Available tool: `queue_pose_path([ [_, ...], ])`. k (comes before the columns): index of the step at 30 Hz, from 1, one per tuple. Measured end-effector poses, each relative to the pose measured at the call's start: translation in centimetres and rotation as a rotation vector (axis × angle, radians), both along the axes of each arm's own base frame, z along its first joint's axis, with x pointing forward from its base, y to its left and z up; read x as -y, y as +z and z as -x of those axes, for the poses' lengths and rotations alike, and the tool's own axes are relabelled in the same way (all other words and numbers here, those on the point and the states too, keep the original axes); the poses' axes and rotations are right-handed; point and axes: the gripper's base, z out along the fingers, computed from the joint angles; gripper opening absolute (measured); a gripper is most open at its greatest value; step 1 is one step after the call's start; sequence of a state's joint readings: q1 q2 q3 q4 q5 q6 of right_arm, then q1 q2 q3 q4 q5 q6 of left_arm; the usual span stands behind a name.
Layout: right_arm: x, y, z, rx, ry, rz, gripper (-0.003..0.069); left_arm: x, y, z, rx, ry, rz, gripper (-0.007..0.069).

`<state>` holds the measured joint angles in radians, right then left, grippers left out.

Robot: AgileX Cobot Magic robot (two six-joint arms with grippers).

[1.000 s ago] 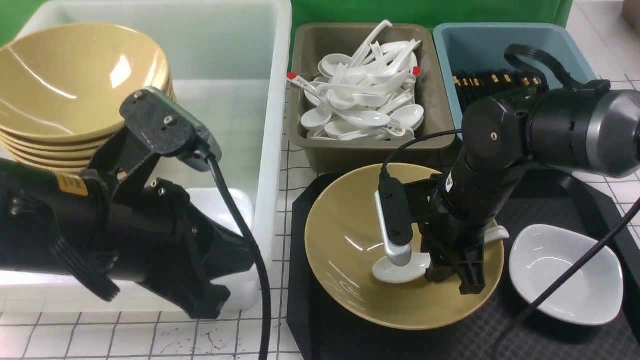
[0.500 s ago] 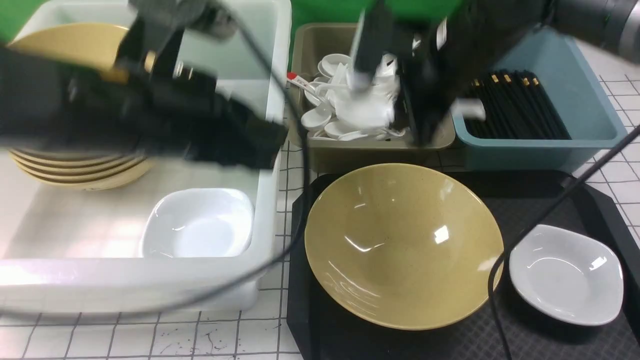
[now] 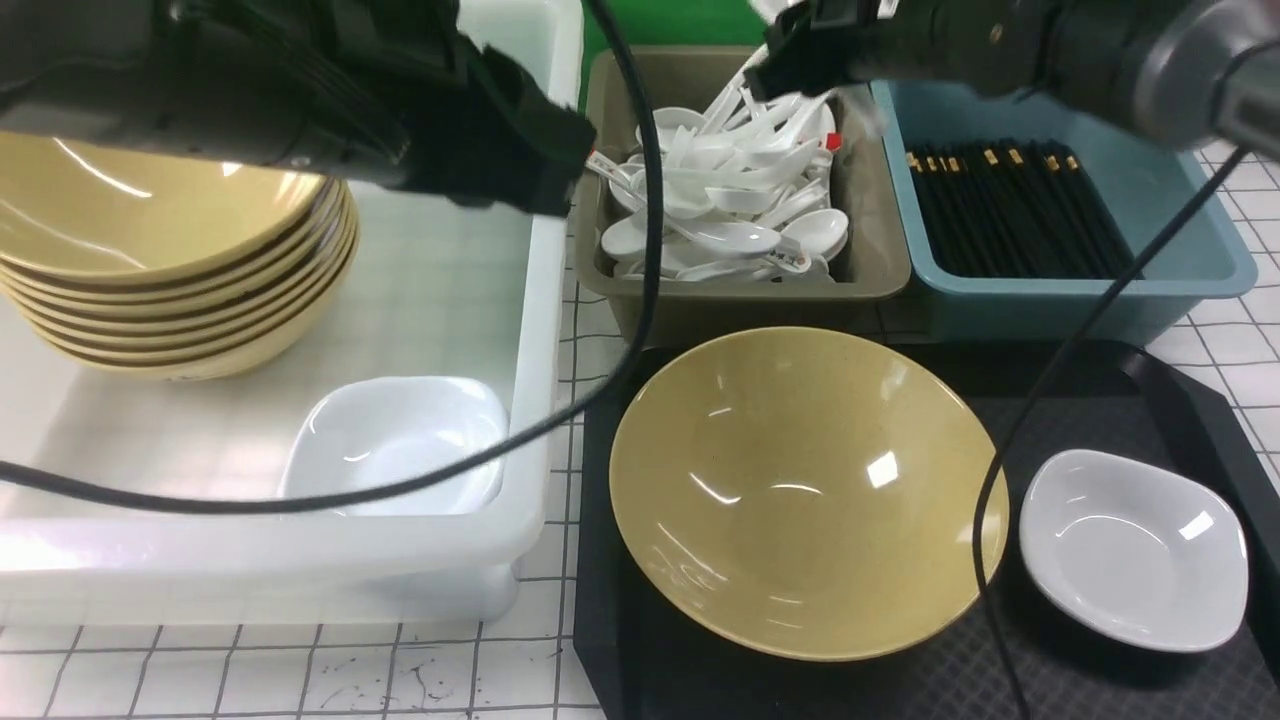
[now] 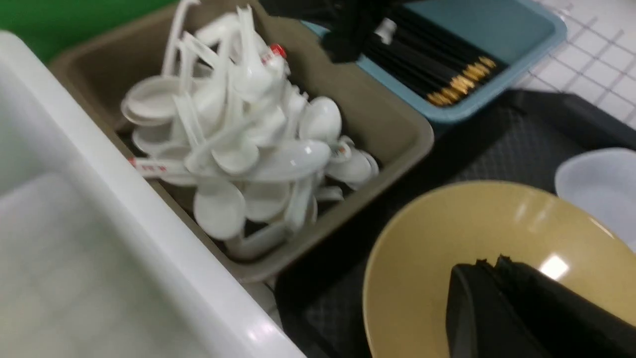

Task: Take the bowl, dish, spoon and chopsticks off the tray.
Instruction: Use the right arm to put the soup spoon into the small storage box in the middle, then use the left arm to grab the yellow noodle bowl on the left

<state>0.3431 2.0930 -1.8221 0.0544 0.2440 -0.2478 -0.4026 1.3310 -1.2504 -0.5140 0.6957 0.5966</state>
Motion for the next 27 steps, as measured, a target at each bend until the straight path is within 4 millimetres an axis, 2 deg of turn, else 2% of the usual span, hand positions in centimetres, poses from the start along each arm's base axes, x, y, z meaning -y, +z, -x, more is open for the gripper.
queue_pose_path([
  [1,0.0,-0.2,0.0,-0.022,-0.008,-0.013,0.0471,0.0,-0.2,0.1,-0.02,-0.013,-0.013,-0.0014],
  [4,0.1,1.2,0.6,-0.059,-0.015,-0.026,0.0565,0.0,-0.3,0.2,-0.03,-0.021,-0.028,-0.0014],
  [6,0.4,3.7,1.5,-0.086,-0.008,-0.013,0.0589,0.0,-0.3,0.2,-0.031,-0.019,-0.028,-0.0014],
  [9,1.0,7.5,3.3,-0.115,0.008,0.013,0.0568,0.0,-0.3,0.2,-0.039,-0.004,-0.014,-0.0014],
  [10,1.5,10.2,4.7,-0.129,0.024,0.041,0.0511,0.0,-0.3,0.1,-0.044,0.013,0.002,-0.0014],
  [12,2.0,12.0,6.3,-0.161,0.041,0.076,0.0434,0.1,-0.2,-0.1,-0.053,0.014,0.004,-0.0012],
  [13,2.5,13.3,7.7,-0.199,0.055,0.104,0.0351,0.2,-0.1,-0.3,-0.069,0.006,0.0,-0.0008],
  [14,2.7,13.7,8.4,-0.229,0.065,0.126,0.0312,0.4,-0.1,-0.5,-0.087,-0.002,-0.005,-0.0001],
  [15,3.1,14.1,9.5,-0.281,0.079,0.157,0.0221,0.9,-0.4,-1.2,-0.133,-0.025,-0.023,0.0011],
  [17,3.5,14.0,10.8,-0.377,0.092,0.198,0.0094,1.5,-1.0,-2.2,-0.208,-0.064,-0.056,0.0042],
  [19,3.8,13.7,11.7,-0.423,0.091,0.206,0.0046,2.4,-1.9,-3.3,-0.28,-0.103,-0.093,0.0091],
  [22,4.3,13.1,14.0,-0.479,0.103,0.214,0.0036,3.8,-3.8,-5.0,-0.348,-0.139,-0.172,0.0202],
  [24,4.4,13.3,14.9,-0.479,0.11,0.216,0.0036,4.2,-4.2,-5.2,-0.354,-0.145,-0.195,0.023],
  [27,4.5,12.6,19.1,-0.521,0.155,0.236,0.0036,6.5,-6.7,-6.2,-0.391,-0.157,-0.297,0.0377],
])
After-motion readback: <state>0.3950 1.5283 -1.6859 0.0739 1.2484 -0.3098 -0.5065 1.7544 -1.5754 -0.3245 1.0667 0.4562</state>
